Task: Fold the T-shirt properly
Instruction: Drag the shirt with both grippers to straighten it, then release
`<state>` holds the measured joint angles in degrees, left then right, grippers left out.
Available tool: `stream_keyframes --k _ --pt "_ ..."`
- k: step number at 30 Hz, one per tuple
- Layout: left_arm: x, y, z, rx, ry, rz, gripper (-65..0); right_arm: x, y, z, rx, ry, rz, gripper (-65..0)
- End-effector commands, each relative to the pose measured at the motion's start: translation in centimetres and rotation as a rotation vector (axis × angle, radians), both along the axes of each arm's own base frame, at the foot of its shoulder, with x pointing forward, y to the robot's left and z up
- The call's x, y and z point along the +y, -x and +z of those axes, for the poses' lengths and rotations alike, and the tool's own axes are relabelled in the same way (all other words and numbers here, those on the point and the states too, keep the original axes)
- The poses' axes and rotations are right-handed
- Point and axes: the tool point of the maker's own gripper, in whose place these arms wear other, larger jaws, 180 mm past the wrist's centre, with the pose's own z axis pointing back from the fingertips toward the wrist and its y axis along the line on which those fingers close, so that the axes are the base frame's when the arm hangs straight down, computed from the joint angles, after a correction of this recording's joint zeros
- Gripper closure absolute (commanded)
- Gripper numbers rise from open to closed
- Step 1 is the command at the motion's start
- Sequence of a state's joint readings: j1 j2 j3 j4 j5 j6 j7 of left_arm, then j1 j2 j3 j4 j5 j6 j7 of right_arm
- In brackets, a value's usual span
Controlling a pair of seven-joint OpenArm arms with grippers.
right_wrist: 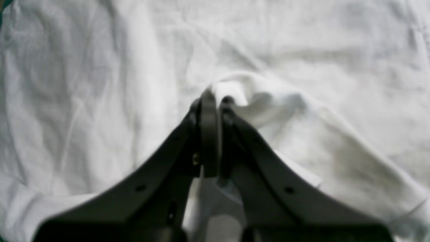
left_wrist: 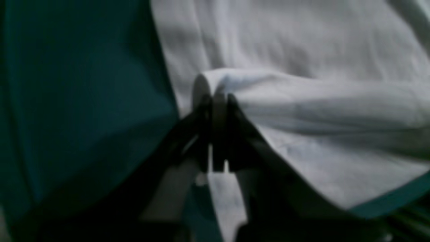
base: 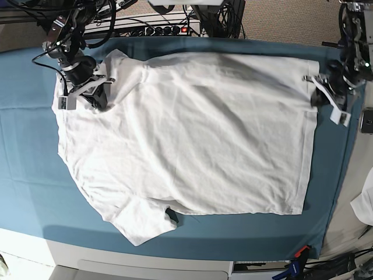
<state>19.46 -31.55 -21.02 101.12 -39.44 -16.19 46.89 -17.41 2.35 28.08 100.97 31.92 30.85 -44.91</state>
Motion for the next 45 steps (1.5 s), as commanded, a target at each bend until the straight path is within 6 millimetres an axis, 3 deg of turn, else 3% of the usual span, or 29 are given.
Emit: stream_keyframes --k 1,7,15,35,45 --pt "0.9 -0.8 1.2 -0.037 -0.033 0.003 0.0 -0.4 -1.0 1.5 -0.066 0.001 -0.007 0.0" --pt "1.4 -0.8 1.2 -0.036 -0.057 0.002 0.0 -1.2 -2.0 2.5 -0.114 -0.004 -0.065 0.0" --pt "3.1 -0.8 0.9 -0.018 -0.13 0.069 0.0 -2.2 -2.1 2.2 -0.094 0.029 -0.113 0.0" --pt "2.0 -1.7 1.9 -0.081 -0.068 0.044 0.0 -2.2 -3.2 3.4 -0.157 0.028 -0.118 0.0" --pt "1.5 -3.8 3.6 -0.14 -0.031 0.042 0.0 -2.2 -3.2 3.3 -0.153 0.028 -0.117 0.0"
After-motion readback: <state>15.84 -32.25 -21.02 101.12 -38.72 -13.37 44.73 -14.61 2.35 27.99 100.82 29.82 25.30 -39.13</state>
